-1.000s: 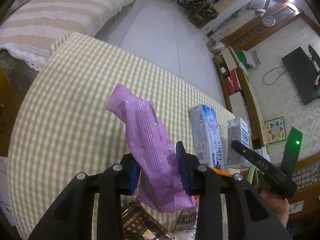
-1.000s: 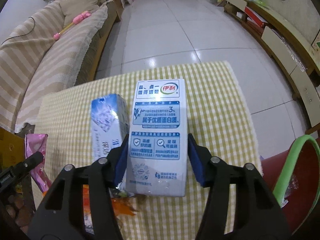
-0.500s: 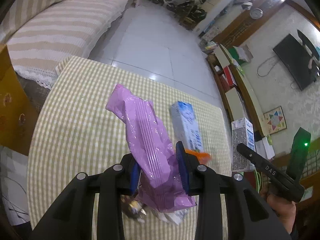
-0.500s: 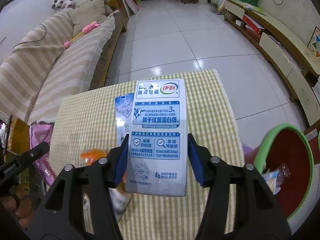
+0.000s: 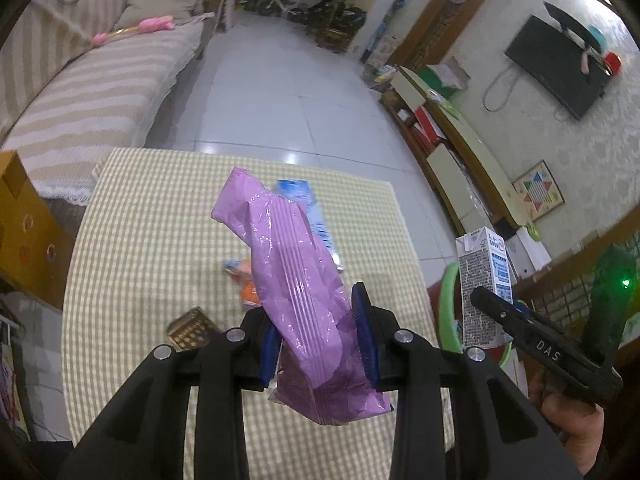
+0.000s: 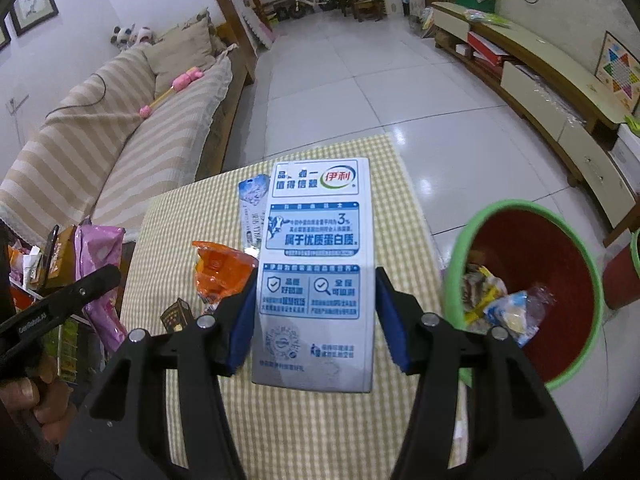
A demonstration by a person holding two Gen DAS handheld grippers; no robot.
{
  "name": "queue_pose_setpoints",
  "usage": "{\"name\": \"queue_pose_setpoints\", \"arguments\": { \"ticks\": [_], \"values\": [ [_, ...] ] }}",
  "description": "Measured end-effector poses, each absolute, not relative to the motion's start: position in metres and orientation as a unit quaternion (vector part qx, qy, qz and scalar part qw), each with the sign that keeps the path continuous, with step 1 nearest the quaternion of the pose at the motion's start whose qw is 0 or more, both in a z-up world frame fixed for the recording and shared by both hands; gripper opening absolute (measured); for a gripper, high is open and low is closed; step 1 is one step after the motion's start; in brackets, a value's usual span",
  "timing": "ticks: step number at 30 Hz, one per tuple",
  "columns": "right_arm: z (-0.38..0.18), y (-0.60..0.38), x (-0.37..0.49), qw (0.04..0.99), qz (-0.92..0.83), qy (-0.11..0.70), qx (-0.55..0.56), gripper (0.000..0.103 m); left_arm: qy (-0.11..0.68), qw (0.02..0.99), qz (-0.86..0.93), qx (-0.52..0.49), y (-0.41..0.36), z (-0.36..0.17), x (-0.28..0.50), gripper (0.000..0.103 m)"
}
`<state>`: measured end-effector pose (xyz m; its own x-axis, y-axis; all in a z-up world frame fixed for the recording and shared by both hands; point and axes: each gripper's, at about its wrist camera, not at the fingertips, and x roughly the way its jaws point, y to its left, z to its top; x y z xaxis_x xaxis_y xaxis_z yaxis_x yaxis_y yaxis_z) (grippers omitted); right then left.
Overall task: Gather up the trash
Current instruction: 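Carry the pink bag with the left tool while the right tool carries the carton over the bin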
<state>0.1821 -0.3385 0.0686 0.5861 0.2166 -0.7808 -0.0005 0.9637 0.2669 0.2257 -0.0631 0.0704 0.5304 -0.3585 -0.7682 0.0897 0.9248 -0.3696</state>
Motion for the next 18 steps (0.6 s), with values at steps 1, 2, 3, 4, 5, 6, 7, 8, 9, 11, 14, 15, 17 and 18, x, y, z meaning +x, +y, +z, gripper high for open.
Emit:
{"name": "queue_pose_setpoints", "arguments": {
  "ticks": [1, 2, 3, 4, 5, 6, 7, 8, 9, 11, 14, 15, 17, 18],
  "values": [
    [0.07, -0.344, 0.178, 0.883, 0.059, 0.449, 0.122, 0.053, 0.466, 0.864, -0.135, -0.137, -0.072, 0.074, 0.224, 0.03],
    [0.071, -0.35, 0.174, 0.885, 0.057, 0.446, 0.124, 0.053, 0.465, 0.865, -0.139, -0.132, -0.079, 0.077, 0.222, 0.03],
    [0.072, -0.357, 0.171, 0.885, 0.053, 0.444, 0.127, 0.053, 0.464, 0.865, -0.142, -0.128, -0.085, 0.08, 0.22, 0.03],
    [0.073, -0.363, 0.167, 0.886, 0.05, 0.442, 0.13, 0.053, 0.465, 0.864, -0.148, -0.122, -0.095, 0.082, 0.219, 0.03],
    [0.074, -0.372, 0.165, 0.887, 0.045, 0.44, 0.134, 0.053, 0.464, 0.864, -0.152, -0.119, -0.101, 0.084, 0.217, 0.03],
    [0.075, -0.379, 0.162, 0.888, 0.041, 0.438, 0.137, 0.053, 0.464, 0.864, -0.157, -0.115, -0.108, 0.085, 0.217, 0.03],
    [0.076, -0.383, 0.157, 0.888, 0.037, 0.436, 0.14, 0.053, 0.465, 0.863, -0.165, -0.111, -0.118, 0.086, 0.217, 0.03],
    [0.077, -0.389, 0.155, 0.889, 0.033, 0.434, 0.143, 0.053, 0.466, 0.862, -0.171, -0.107, -0.127, 0.087, 0.217, 0.03],
    [0.077, -0.399, 0.153, 0.89, 0.026, 0.431, 0.147, 0.053, 0.467, 0.86, -0.18, -0.102, -0.138, 0.088, 0.217, 0.03],
    [0.078, -0.413, 0.15, 0.89, 0.017, 0.429, 0.153, 0.053, 0.468, 0.856, -0.196, -0.098, -0.155, 0.088, 0.218, 0.03],
    [0.077, -0.439, 0.145, 0.89, -0.002, 0.424, 0.166, 0.053, 0.47, 0.851, -0.218, -0.088, -0.183, 0.088, 0.221, 0.03],
    [0.075, -0.451, 0.143, 0.89, -0.01, 0.423, 0.17, 0.053, 0.471, 0.849, -0.226, -0.081, -0.195, 0.087, 0.222, 0.03],
    [0.071, -0.472, 0.14, 0.888, -0.026, 0.421, 0.183, 0.053, 0.473, 0.846, -0.237, -0.069, -0.215, 0.087, 0.225, 0.03],
    [0.069, -0.48, 0.139, 0.887, -0.033, 0.421, 0.188, 0.053, 0.474, 0.844, -0.241, -0.065, -0.222, 0.087, 0.225, 0.03]
  ]
}}
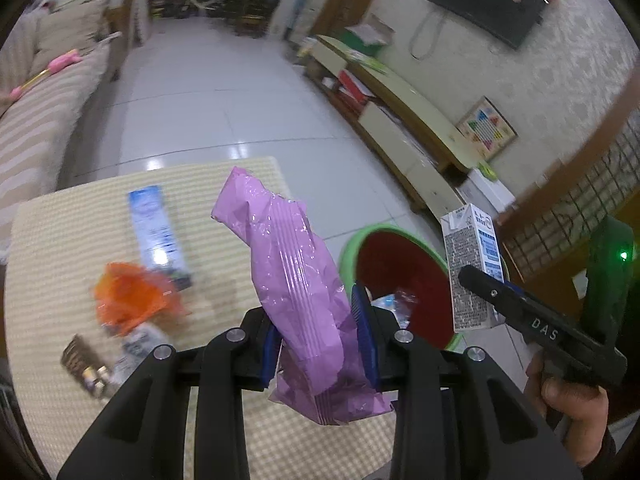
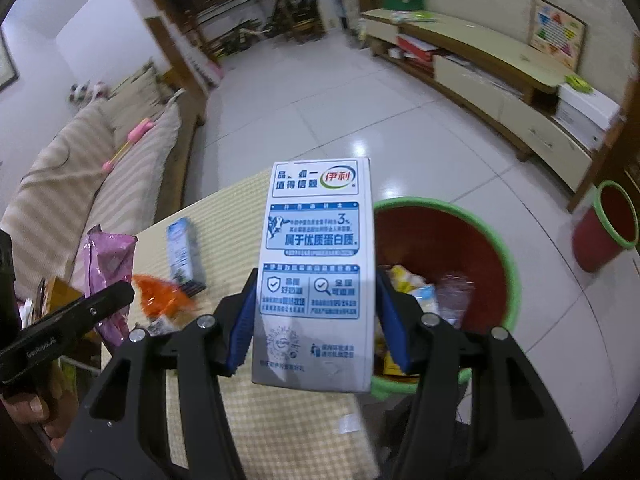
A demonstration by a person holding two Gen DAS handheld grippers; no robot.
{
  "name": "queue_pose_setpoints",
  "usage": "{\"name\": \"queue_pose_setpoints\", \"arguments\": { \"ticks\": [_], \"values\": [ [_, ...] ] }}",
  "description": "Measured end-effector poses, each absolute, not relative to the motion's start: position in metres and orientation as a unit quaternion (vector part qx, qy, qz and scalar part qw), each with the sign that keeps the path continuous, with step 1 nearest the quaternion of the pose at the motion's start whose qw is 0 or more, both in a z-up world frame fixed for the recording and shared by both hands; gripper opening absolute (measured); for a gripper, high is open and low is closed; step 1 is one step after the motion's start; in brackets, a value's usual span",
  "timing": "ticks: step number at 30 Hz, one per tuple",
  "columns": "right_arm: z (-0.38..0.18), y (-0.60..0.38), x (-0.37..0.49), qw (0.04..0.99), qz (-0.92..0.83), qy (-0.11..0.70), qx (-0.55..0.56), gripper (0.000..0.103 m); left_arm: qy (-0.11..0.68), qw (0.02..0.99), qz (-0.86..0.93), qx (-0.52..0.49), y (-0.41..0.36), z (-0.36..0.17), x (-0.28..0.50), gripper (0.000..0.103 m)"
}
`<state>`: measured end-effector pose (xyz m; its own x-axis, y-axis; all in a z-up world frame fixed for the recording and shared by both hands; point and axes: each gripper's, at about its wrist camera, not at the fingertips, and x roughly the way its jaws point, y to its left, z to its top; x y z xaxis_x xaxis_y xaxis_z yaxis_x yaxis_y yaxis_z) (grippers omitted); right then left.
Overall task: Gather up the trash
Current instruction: 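Carry the pink bag with the left tool while the right tool carries the carton over the bin, then open the left tool dropping the pink bag while the right tool drops the carton into the bin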
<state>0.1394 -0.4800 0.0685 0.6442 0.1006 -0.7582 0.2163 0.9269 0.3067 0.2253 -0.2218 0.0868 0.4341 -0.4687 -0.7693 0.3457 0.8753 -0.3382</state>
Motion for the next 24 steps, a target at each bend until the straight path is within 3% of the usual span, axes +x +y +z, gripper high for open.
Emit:
{"name": "queue_pose_setpoints", "arguments": {
  "ticks": [13, 24],
  "values": [
    [0.023, -0.554, 0.135, 0.863, -0.08, 0.44, 0.236, 0.053, 0.486, 0.817, -0.31, 0.003, -0.342, 0.072, 0.243, 0.03],
    [0.002, -0.57, 0.143, 0.855, -0.083, 0.447, 0.25, 0.053, 0.502, 0.801, -0.324, 0.034, -0.384, 0.05, 0.251, 0.033]
  ]
}}
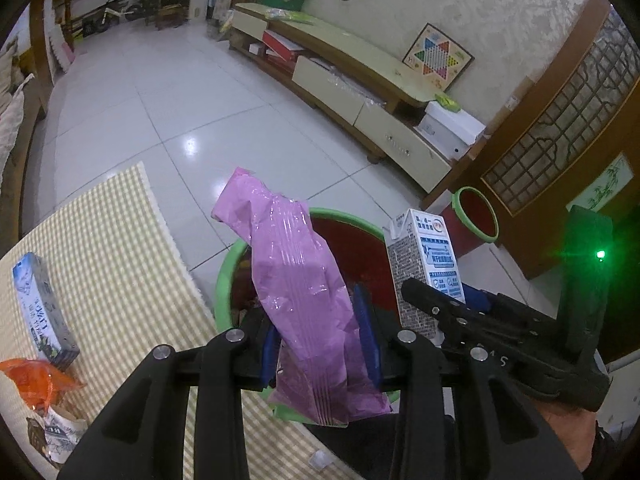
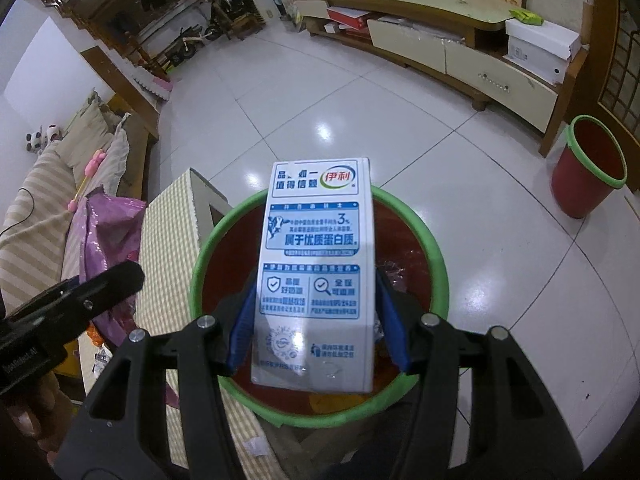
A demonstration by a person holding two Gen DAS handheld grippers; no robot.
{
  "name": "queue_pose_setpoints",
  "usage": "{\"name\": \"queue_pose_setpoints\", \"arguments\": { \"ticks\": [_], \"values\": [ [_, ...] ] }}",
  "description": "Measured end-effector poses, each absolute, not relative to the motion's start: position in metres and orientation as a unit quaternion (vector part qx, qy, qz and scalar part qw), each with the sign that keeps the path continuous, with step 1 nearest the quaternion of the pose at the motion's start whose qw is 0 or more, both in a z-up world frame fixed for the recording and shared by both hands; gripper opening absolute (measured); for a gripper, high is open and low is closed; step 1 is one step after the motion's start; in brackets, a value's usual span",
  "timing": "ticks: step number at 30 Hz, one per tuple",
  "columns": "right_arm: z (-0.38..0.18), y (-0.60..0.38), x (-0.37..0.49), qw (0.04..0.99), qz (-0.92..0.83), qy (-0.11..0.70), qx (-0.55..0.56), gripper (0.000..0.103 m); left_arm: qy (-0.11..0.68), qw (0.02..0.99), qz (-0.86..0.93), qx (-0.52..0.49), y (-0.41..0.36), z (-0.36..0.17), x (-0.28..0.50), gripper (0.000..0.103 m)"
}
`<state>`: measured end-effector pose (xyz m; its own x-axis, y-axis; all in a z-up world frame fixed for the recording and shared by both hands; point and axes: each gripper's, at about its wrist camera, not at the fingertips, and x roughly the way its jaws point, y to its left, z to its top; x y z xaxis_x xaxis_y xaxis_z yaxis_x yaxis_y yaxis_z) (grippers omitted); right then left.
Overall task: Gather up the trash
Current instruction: 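Open the left tool dropping the pink bag while the right tool drops the carton into the bin, then move both open tools back over the remaining trash on the table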
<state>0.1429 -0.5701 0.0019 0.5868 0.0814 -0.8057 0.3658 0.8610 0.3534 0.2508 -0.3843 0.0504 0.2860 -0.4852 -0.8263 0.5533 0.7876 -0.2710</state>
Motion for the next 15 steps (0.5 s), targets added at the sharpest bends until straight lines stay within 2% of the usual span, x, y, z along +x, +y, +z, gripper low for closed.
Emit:
{"name": "queue_pose_setpoints", "arguments": {
  "ticks": [1, 2, 3, 4, 5, 6, 10, 15],
  "values": [
    [0.001, -0.571, 0.144, 0.854, -0.083, 0.448, 0.25, 0.053, 0.503, 0.801, -0.323, 0.035, -0.385, 0.049, 0.252, 0.034],
    [-0.001, -0.571, 0.145, 0.853, -0.082, 0.452, 0.249, 0.054, 0.504, 0.801, -0.321, 0.036, -0.387, 0.049, 0.254, 0.043],
    [-0.003, -0.571, 0.145, 0.851, -0.081, 0.455, 0.249, 0.054, 0.502, 0.802, -0.322, 0.034, -0.387, 0.049, 0.254, 0.058],
    [-0.004, -0.571, 0.146, 0.849, -0.081, 0.458, 0.25, 0.058, 0.499, 0.804, -0.321, 0.031, -0.388, 0.05, 0.255, 0.066],
    [-0.006, -0.571, 0.146, 0.848, -0.081, 0.46, 0.25, 0.067, 0.493, 0.809, -0.319, 0.027, -0.385, 0.052, 0.254, 0.076],
    [-0.006, -0.571, 0.146, 0.848, -0.083, 0.46, 0.25, 0.072, 0.49, 0.811, -0.318, 0.024, -0.384, 0.054, 0.254, 0.081],
    [-0.004, -0.569, 0.145, 0.849, -0.088, 0.457, 0.249, 0.087, 0.489, 0.814, -0.313, 0.013, -0.374, 0.057, 0.256, 0.09],
    [0.003, -0.565, 0.143, 0.853, -0.09, 0.454, 0.242, 0.093, 0.486, 0.82, -0.301, 0.0, -0.354, 0.063, 0.256, 0.094]
  ]
}}
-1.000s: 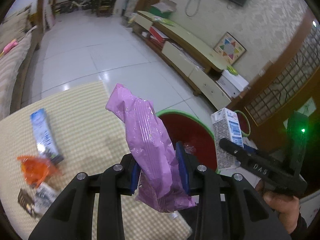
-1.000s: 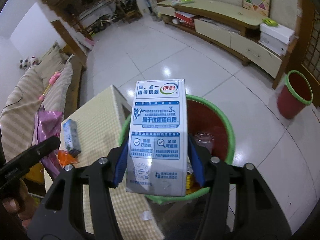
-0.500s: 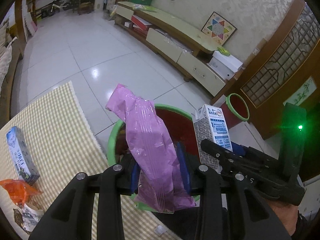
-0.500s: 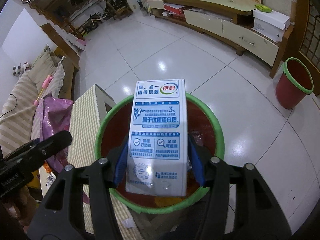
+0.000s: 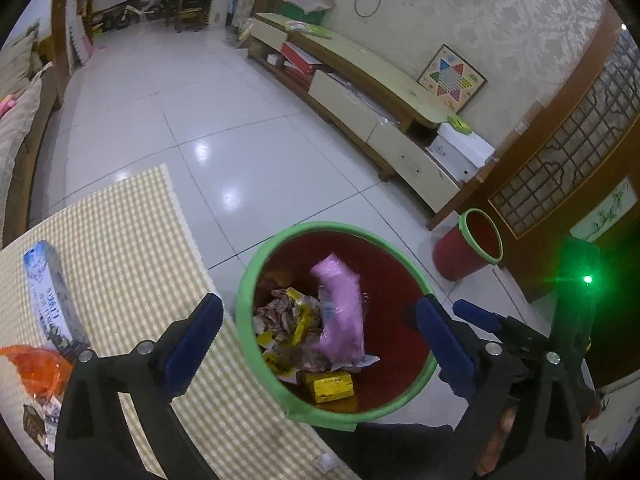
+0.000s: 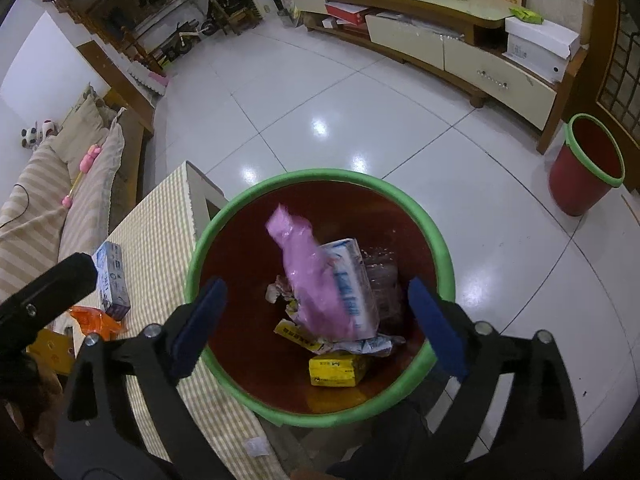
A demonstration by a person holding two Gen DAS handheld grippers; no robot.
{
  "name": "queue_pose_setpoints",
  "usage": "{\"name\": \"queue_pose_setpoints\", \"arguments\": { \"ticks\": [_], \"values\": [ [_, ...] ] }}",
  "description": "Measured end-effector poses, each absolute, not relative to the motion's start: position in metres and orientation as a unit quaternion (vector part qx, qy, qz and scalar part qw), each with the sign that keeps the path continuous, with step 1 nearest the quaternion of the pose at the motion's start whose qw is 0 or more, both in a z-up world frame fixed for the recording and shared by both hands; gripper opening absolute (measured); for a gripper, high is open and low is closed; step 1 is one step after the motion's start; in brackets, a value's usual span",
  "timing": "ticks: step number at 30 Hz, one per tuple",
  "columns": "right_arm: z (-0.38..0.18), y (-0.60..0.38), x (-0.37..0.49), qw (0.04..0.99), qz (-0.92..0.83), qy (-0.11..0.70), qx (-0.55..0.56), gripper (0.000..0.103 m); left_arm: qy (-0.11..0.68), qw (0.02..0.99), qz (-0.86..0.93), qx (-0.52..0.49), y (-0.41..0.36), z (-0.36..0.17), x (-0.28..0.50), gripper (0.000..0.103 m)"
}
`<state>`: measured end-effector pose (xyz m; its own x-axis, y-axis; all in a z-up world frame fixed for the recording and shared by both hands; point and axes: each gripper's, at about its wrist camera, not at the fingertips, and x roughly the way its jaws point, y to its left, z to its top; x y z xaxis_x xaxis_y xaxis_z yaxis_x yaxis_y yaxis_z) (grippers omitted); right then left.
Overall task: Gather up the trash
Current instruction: 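Move both open tools back over the remaining trash on the table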
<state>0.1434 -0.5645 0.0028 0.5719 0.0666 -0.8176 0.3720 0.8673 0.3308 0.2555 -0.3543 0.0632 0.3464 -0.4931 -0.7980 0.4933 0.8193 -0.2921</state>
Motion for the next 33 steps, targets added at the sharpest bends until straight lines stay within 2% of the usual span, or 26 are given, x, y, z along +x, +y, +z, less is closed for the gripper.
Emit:
{"name": "queue_pose_setpoints", "arguments": {
  "ticks": [5, 19, 33],
  "values": [
    [0.014, -0.556, 0.141, 0.858, -0.088, 0.448, 0.236, 0.098, 0.481, 0.828, -0.289, -0.011, -0.332, 0.074, 0.252, 0.095],
    [0.052, -0.488, 0.134, 0.874, -0.052, 0.442, 0.197, 0.098, 0.462, 0.856, -0.225, -0.052, -0.223, 0.098, 0.221, 0.095],
    [0.069, -0.374, 0.141, 0.885, 0.03, 0.442, 0.144, 0.098, 0.456, 0.874, -0.131, -0.109, -0.084, 0.092, 0.186, 0.095]
  ]
}}
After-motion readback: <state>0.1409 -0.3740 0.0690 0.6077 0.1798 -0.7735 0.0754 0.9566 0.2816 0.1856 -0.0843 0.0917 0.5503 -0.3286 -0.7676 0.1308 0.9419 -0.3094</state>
